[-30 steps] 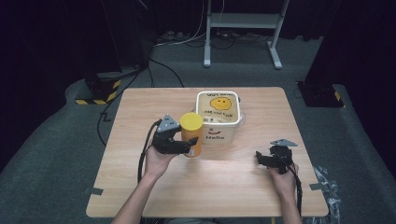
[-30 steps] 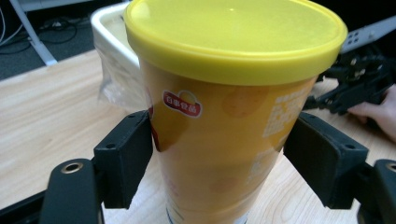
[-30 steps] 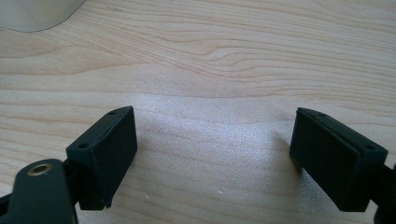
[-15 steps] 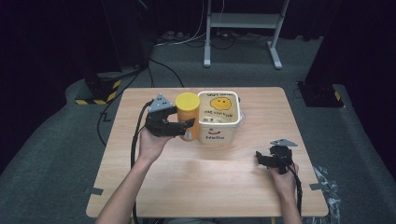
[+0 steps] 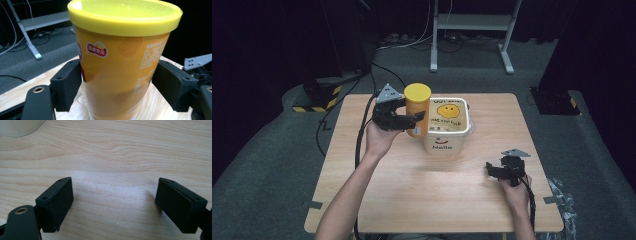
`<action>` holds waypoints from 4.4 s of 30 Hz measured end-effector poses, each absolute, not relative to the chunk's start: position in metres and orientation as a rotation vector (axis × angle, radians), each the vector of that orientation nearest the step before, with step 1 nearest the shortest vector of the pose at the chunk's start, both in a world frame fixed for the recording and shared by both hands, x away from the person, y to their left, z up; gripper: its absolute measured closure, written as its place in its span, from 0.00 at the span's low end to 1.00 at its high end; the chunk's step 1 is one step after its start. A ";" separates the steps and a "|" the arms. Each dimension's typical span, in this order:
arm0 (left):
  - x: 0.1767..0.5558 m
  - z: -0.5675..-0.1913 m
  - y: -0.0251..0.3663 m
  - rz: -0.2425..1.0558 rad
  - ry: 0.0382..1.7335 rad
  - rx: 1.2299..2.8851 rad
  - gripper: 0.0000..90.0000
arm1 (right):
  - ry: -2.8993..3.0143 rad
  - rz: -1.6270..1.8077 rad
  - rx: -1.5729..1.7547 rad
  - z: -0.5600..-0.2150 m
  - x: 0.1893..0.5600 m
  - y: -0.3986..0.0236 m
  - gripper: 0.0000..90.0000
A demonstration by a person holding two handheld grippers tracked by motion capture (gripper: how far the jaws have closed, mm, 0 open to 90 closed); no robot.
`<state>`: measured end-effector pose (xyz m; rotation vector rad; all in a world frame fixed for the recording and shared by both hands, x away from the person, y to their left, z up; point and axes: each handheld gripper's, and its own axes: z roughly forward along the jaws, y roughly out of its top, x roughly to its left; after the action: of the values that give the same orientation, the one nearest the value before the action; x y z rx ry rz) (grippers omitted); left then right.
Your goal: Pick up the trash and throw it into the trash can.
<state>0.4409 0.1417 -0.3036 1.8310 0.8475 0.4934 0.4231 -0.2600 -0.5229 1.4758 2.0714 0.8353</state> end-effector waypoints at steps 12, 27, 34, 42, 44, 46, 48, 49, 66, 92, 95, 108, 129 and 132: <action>0.466 -0.301 0.124 0.489 0.840 1.828 0.27 | 2.070 0.835 1.475 -0.523 0.423 -0.260 0.16; 0.489 -0.315 0.102 0.493 0.833 1.846 0.27 | 2.069 0.835 1.466 -0.523 0.424 -0.260 0.16; 0.497 -0.322 0.096 0.492 0.841 1.855 0.27 | 2.066 0.837 1.472 -0.523 0.423 -0.260 0.16; 0.504 -0.329 0.091 0.486 0.837 1.847 0.27 | 2.071 0.836 1.475 -0.523 0.423 -0.260 0.16; 0.505 -0.330 0.089 0.486 0.835 1.851 0.27 | 2.071 0.836 1.476 -0.523 0.423 -0.260 0.16; 0.506 -0.332 0.087 0.486 0.832 1.857 0.27 | 2.072 0.836 1.475 -0.523 0.423 -0.260 0.16; 0.508 -0.333 0.085 0.485 0.827 1.858 0.27 | 2.072 0.836 1.475 -0.523 0.423 -0.260 0.16; 0.508 -0.334 0.084 0.483 0.827 1.858 0.27 | 2.072 0.836 1.475 -0.523 0.423 -0.260 0.16; 0.517 -0.355 0.074 0.474 0.857 1.902 0.27 | 2.074 0.836 1.483 -0.522 0.423 -0.260 0.16; 0.506 -0.376 0.081 0.474 0.882 1.900 0.33 | 2.072 0.836 1.467 -0.523 0.424 -0.260 0.16; 0.504 -0.375 0.084 0.478 0.885 1.896 0.32 | 2.072 0.836 1.467 -0.523 0.424 -0.260 0.16; 0.477 -0.373 0.108 0.481 0.889 1.866 0.31 | 2.071 0.837 1.468 -0.523 0.424 -0.260 0.16; 0.451 -0.368 0.126 0.503 0.922 1.847 0.31 | 2.071 0.836 1.468 -0.523 0.424 -0.260 0.16; 0.447 -0.368 0.131 0.506 0.921 1.842 0.31 | 2.071 0.836 1.468 -0.523 0.424 -0.260 0.16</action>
<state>0.4473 0.1307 -0.3675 1.8417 0.9207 0.5058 0.4236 -0.2603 -0.5230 1.4681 2.0705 0.8362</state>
